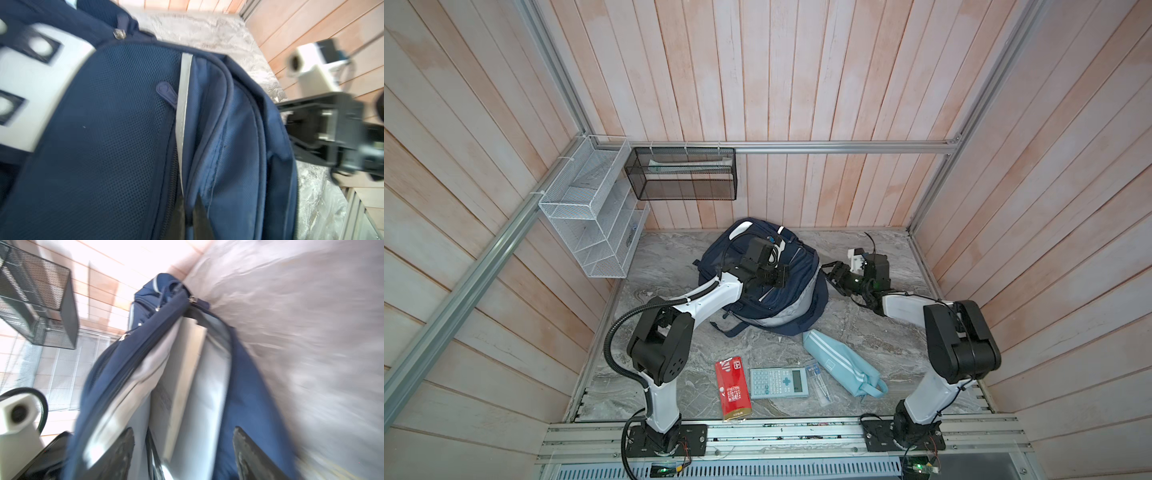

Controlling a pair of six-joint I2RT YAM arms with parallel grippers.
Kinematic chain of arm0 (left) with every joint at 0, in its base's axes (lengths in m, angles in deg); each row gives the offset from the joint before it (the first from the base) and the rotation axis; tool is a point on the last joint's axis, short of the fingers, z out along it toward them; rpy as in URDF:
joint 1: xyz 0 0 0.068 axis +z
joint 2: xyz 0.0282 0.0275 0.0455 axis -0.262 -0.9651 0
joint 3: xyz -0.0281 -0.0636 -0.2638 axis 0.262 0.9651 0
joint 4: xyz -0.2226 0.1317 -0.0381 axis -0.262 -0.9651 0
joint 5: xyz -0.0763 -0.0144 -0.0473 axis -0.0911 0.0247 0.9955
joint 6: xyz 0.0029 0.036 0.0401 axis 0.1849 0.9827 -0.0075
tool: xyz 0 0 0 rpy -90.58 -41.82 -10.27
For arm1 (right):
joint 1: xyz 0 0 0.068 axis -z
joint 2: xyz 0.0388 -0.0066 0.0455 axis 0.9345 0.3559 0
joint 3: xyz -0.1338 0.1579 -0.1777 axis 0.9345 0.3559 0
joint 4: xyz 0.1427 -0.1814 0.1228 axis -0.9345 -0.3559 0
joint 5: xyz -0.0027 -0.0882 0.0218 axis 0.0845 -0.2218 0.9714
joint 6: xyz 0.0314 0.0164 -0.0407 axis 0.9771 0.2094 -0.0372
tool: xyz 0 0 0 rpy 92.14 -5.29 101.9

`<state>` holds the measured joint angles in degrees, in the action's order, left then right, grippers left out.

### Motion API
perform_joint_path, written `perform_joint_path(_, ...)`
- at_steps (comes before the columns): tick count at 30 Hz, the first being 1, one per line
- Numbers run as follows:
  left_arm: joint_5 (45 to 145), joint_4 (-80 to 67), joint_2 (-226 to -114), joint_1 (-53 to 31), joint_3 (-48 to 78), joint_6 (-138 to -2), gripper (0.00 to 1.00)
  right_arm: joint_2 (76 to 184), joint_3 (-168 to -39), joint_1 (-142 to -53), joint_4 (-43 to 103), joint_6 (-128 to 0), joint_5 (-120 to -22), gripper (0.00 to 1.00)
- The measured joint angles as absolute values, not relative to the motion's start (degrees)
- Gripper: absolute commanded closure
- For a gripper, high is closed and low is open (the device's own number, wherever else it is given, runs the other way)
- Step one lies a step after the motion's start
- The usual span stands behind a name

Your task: Pack the student bag

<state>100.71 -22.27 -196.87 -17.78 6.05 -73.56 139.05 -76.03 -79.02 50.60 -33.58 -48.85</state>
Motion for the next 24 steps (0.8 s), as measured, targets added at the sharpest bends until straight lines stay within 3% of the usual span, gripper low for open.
perform_joint_path(2,101.22,-20.94,-198.35,-18.02,6.68,-74.59,0.89,134.81,-73.89,-78.78,45.66,-36.60,-50.20,0.25)
perform_joint_path(3,101.65,-20.02,-198.83,-18.00,7.36,-75.20,0.78,132.49,-72.84,-79.08,43.60,-38.00,-50.79,0.23)
perform_joint_path(6,103.16,-18.10,-198.61,-17.43,9.70,-77.65,0.32,126.29,-72.01,-81.75,36.39,-42.57,-55.43,0.18)
perform_joint_path(9,102.94,-17.44,-196.39,-16.38,12.39,-79.16,0.01,121.17,-72.55,-87.61,30.25,-46.70,-62.49,0.17)
perform_joint_path(15,102.48,-11.96,-179.18,-12.41,27.44,-85.28,0.01,116.10,-70.91,-99.80,26.23,-48.03,-69.22,0.18)
perform_joint_path(20,102.81,-2.45,-165.24,-4.63,44.38,-93.32,0.15,117.52,-70.76,-112.53,27.17,-46.74,-72.19,0.20)
perform_joint_path(24,99.38,2.03,-162.73,-0.08,55.12,-99.49,0.19,123.07,-70.91,-119.78,32.70,-44.86,-73.00,0.22)
